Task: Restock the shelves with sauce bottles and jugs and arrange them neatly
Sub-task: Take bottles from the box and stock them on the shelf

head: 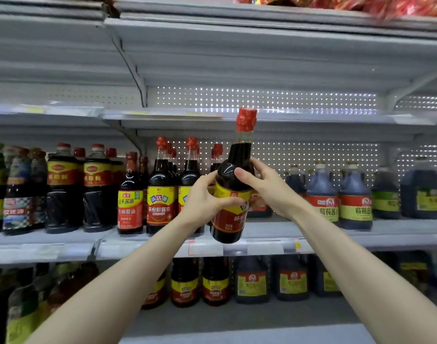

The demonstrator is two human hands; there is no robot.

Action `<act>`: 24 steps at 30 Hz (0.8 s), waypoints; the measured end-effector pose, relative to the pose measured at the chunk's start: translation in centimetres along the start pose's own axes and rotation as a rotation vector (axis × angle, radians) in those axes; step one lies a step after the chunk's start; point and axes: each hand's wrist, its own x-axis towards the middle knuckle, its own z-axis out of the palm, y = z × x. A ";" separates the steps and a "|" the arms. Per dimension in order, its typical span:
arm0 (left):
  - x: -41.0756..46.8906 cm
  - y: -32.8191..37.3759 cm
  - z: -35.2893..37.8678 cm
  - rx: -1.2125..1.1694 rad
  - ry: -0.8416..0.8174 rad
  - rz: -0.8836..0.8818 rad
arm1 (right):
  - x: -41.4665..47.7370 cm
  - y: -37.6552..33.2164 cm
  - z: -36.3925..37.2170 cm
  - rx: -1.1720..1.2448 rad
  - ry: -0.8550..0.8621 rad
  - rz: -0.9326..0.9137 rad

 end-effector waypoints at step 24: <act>6.8 -9.6 3.1 0.208 0.298 -0.070 | 9.7 9.5 -0.4 -0.108 0.045 0.135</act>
